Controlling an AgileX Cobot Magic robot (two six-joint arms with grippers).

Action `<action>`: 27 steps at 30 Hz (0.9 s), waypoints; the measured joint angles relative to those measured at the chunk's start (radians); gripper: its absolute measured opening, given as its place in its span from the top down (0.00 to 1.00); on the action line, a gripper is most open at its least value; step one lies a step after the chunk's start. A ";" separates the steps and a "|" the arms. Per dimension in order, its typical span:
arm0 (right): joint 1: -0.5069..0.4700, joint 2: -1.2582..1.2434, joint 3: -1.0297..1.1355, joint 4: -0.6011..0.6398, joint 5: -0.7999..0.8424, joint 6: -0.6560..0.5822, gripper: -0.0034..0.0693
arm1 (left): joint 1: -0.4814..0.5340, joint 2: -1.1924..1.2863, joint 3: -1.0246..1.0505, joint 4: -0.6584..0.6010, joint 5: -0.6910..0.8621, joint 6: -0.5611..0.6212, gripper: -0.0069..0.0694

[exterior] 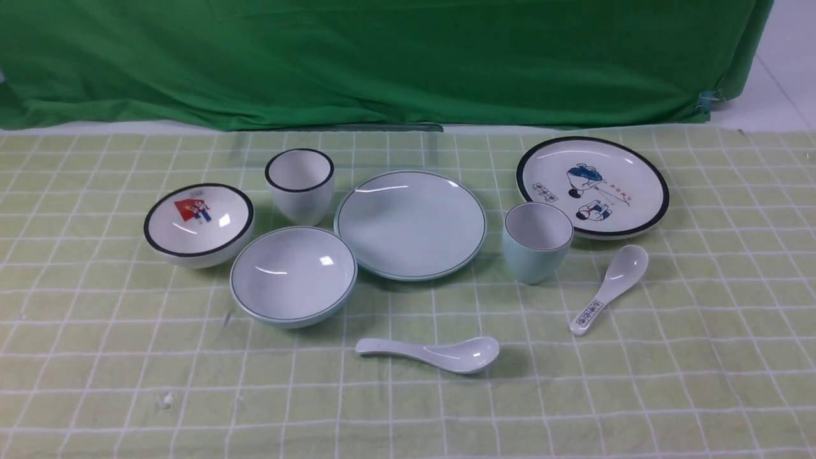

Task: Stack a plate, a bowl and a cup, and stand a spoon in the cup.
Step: Use the left arm to grab a blue rice bowl

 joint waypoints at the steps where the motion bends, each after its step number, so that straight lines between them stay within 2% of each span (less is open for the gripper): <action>1: 0.000 0.005 0.000 -0.002 -0.011 0.020 0.62 | 0.000 0.000 0.000 -0.003 -0.022 -0.059 0.95; 2: 0.000 0.005 0.000 -0.002 -0.013 0.022 0.62 | 0.000 0.001 0.000 -0.004 -0.024 -0.069 0.95; 3: 0.000 0.023 -0.002 -0.004 -0.015 0.025 0.64 | 0.000 0.011 -0.024 -0.006 -0.010 -0.135 0.95; 5: 0.000 0.063 -0.038 -0.007 0.040 0.007 0.69 | 0.000 0.054 -0.114 -0.006 0.082 -0.201 0.95; 8: 0.000 0.151 -0.155 -0.008 0.149 -0.073 0.85 | 0.000 0.175 -0.303 -0.006 0.282 -0.232 0.95; 10: 0.000 0.226 -0.241 -0.008 0.218 -0.139 0.91 | 0.000 0.287 -0.412 -0.001 0.388 -0.221 0.95; 15: 0.000 0.481 -0.365 -0.009 0.360 -0.258 0.94 | 0.000 0.640 -0.573 0.002 0.474 -0.237 0.95; 17: 0.000 0.587 -0.380 -0.009 0.403 -0.289 0.94 | -0.006 0.755 -0.626 0.002 0.580 -0.256 0.95; 18: 0.002 0.668 -0.395 -0.009 0.449 -0.290 0.94 | -0.018 0.837 -0.674 0.002 0.682 -0.262 0.95; 19: 0.003 0.694 -0.399 -0.009 0.475 -0.286 0.94 | -0.021 0.865 -0.682 0.002 0.704 -0.262 0.95; 20: 0.015 0.795 -0.447 -0.007 0.616 -0.268 0.94 | -0.048 0.972 -0.763 0.002 0.891 -0.252 0.95; 21: 0.017 0.808 -0.447 -0.007 0.637 -0.265 0.94 | -0.048 0.985 -0.772 0.002 0.890 -0.248 0.95; 22: 0.054 0.915 -0.521 -0.007 0.830 -0.267 0.94 | -0.081 1.105 -0.851 0.001 1.087 -0.190 0.95; 24: 0.081 0.986 -0.559 -0.004 0.949 -0.285 0.94 | -0.096 1.182 -0.897 -0.003 1.166 -0.158 0.94; 25: 0.140 1.076 -0.622 0.005 1.080 -0.327 0.94 | -0.115 1.278 -0.949 -0.016 1.254 -0.125 0.93; 27: 0.209 1.173 -0.678 0.005 1.159 -0.358 0.94 | -0.132 1.384 -1.000 -0.027 1.302 -0.105 0.90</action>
